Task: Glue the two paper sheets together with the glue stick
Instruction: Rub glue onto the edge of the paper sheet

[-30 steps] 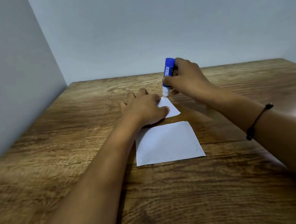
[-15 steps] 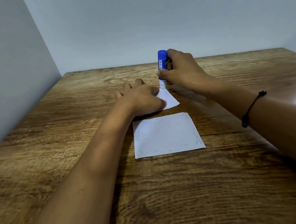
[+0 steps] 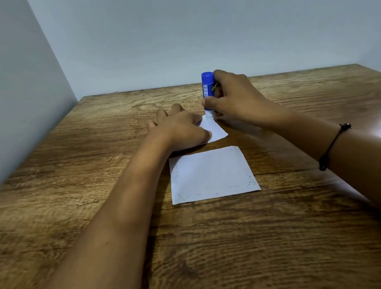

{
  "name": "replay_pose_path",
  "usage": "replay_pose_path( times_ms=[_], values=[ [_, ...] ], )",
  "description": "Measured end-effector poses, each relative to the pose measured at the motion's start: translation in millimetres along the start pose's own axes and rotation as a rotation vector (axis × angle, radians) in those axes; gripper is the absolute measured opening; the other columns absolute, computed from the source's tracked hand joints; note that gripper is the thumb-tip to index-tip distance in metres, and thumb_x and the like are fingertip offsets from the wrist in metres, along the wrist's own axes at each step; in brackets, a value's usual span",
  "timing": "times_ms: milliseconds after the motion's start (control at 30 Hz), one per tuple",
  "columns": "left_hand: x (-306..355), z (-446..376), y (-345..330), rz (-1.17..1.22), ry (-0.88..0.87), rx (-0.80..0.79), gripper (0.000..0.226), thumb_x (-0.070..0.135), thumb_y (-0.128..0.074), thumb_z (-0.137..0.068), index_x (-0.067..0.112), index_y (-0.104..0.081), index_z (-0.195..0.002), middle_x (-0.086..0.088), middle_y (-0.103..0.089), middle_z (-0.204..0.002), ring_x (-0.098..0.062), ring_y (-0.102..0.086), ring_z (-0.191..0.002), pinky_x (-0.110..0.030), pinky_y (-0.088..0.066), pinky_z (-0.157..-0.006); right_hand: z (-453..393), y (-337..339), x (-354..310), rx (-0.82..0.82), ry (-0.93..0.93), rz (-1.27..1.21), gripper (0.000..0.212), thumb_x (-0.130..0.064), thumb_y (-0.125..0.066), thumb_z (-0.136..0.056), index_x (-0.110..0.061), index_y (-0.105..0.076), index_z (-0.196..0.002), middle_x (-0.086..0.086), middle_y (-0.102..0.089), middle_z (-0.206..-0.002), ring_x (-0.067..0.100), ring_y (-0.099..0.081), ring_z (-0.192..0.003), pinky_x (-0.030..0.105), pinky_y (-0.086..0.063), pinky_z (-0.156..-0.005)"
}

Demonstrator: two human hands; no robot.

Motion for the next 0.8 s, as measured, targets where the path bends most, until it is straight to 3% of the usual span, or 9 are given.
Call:
replay_pose_path(
  times_ms=[200,400,567,800],
  values=[
    [0.3,0.9,0.0,0.004,0.005,0.005,0.044,0.042,-0.05,-0.08,0.033,-0.049,-0.123,-0.004,-0.028,-0.143,-0.034,-0.007,-0.137,-0.055,-0.01,-0.107,12.8,5.0,-6.4,-0.023,0.016,-0.005,0.027,-0.02,-0.063,-0.082,-0.01,-0.052,-0.105,0.002,-0.055,-0.082,0.015,-0.05,-0.07,0.019,-0.037,-0.058],
    [0.0,0.2,-0.3,0.007,0.013,0.009,0.043,0.041,-0.051,-0.079,0.032,-0.051,-0.122,-0.004,-0.029,-0.141,-0.033,-0.009,-0.136,-0.054,-0.013,-0.106,26.7,10.6,-12.1,-0.03,0.037,0.004,0.026,-0.019,-0.062,-0.083,-0.008,-0.053,-0.105,0.006,-0.057,-0.085,0.02,-0.053,-0.076,0.029,-0.041,-0.065],
    [0.6,0.4,0.7,0.0,0.024,0.009,0.046,0.042,-0.051,-0.08,0.034,-0.048,-0.125,-0.005,-0.026,-0.144,-0.034,-0.007,-0.137,-0.056,-0.011,-0.108,35.3,15.3,-12.3,-0.021,0.055,0.033,0.029,-0.023,-0.063,-0.083,-0.01,-0.053,-0.107,0.004,-0.055,-0.087,0.017,-0.051,-0.076,0.017,-0.037,-0.058],
    [0.9,1.5,1.7,-0.01,0.021,0.034,0.046,0.042,-0.05,-0.08,0.035,-0.047,-0.126,-0.004,-0.025,-0.146,-0.034,-0.004,-0.138,-0.056,-0.007,-0.107,42.6,21.3,-12.1,-0.028,0.056,0.051,0.023,-0.026,-0.064,-0.081,-0.014,-0.054,-0.097,0.001,-0.054,-0.079,0.014,-0.048,-0.068,0.022,-0.039,-0.059]
  ],
)
Point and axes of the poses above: each hand's wrist, its own z-axis away from the middle knuckle, its own y-axis out of the back of the hand, x = y × z, the point moved 9 cm from there along -z, towards the middle knuckle
